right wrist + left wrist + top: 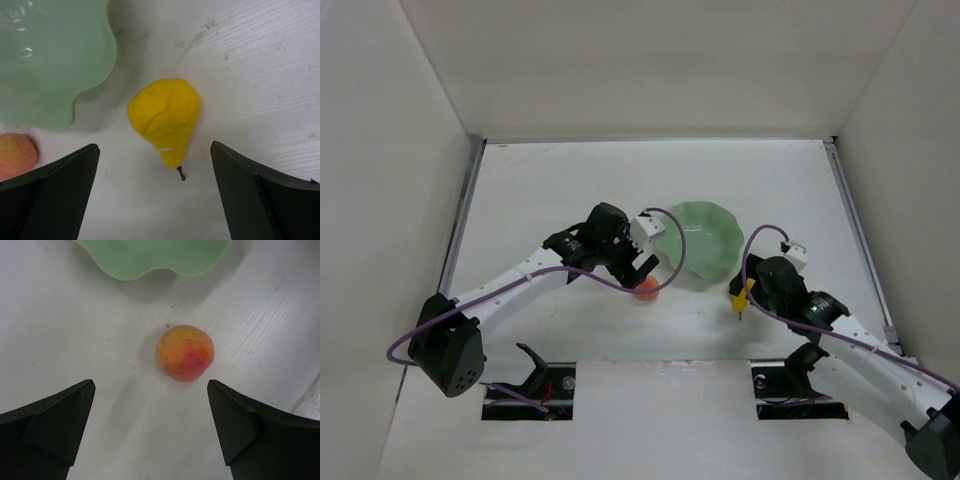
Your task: Place and organize the fake fruits in the fruit bowl
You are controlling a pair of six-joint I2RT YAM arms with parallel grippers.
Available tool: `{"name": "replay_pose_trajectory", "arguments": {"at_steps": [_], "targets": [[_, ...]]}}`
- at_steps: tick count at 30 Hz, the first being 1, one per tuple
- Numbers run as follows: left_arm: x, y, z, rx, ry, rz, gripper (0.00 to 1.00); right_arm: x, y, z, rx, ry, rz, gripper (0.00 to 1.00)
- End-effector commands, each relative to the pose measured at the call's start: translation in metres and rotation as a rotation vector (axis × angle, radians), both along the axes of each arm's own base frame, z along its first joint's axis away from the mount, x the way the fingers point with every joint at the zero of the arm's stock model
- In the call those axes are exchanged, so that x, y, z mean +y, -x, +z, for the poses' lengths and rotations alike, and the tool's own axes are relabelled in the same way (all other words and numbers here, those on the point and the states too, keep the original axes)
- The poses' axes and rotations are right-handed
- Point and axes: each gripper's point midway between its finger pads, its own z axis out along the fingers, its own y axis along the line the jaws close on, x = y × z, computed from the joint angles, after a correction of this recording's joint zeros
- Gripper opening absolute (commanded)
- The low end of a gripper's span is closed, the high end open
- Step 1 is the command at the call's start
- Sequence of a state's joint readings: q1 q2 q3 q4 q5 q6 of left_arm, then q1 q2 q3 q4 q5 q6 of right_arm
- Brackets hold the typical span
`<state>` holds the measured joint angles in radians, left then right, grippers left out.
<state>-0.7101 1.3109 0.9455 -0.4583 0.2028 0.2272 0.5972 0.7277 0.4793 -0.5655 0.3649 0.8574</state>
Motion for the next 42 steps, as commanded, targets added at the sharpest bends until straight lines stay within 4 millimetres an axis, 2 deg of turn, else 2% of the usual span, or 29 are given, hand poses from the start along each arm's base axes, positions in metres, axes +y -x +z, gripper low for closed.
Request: {"name": "replay_pose_trajectory", "arguments": {"at_steps": [1,4,5,14,15,20,21,24,27,30,31,33,34,35,37,39,42], "targets": [[0.005,-0.009,0.014,-0.051,0.025,0.040,1.00,-0.006,0.004,-0.016,0.042,0.002,-0.076,1.00],[0.008,-0.011,0.014,-0.061,0.020,0.049,1.00,-0.001,-0.007,-0.014,0.029,0.027,-0.059,0.98],[0.009,-0.012,0.015,-0.064,0.021,0.051,1.00,0.000,-0.011,-0.015,0.030,0.037,-0.056,0.95],[0.005,-0.016,0.023,-0.083,0.033,0.051,1.00,0.001,-0.029,-0.020,0.060,0.107,-0.059,0.87],[0.005,-0.016,0.024,-0.085,0.033,0.048,1.00,0.002,-0.030,-0.020,0.061,0.107,-0.055,0.83],[0.007,-0.019,0.025,-0.095,0.024,0.060,1.00,-0.005,-0.026,-0.028,0.076,0.097,-0.075,0.50],[0.008,-0.019,0.024,-0.094,0.021,0.062,1.00,-0.007,-0.026,-0.024,0.064,0.087,-0.082,0.41],[0.006,-0.016,0.024,-0.096,0.016,0.046,1.00,-0.020,-0.023,-0.012,0.046,0.107,-0.112,0.33],[-0.006,-0.010,0.018,-0.119,-0.033,-0.008,1.00,-0.054,-0.024,0.022,-0.036,0.226,-0.215,0.32],[-0.033,0.001,0.010,-0.130,-0.083,-0.099,1.00,-0.066,-0.036,0.060,-0.120,0.323,-0.238,0.29],[-0.038,0.004,0.009,-0.132,-0.090,-0.119,1.00,-0.065,-0.041,0.066,-0.129,0.335,-0.227,0.29],[-0.047,0.003,0.006,-0.134,-0.106,-0.140,1.00,-0.059,-0.046,0.064,-0.117,0.329,-0.197,0.33],[-0.048,0.001,0.005,-0.129,-0.112,-0.135,1.00,-0.056,-0.045,0.061,-0.106,0.309,-0.183,0.42],[-0.047,-0.002,0.005,-0.126,-0.116,-0.124,1.00,-0.054,-0.043,0.058,-0.104,0.283,-0.173,0.56],[-0.042,-0.006,0.005,-0.121,-0.117,-0.107,1.00,-0.046,-0.035,0.047,-0.096,0.217,-0.154,0.74],[-0.036,-0.007,0.005,-0.119,-0.117,-0.098,1.00,-0.038,-0.030,0.034,-0.065,0.171,-0.131,0.82],[-0.028,-0.007,0.002,-0.120,-0.129,-0.086,1.00,-0.027,-0.028,0.012,0.001,0.149,-0.104,0.86]]}}
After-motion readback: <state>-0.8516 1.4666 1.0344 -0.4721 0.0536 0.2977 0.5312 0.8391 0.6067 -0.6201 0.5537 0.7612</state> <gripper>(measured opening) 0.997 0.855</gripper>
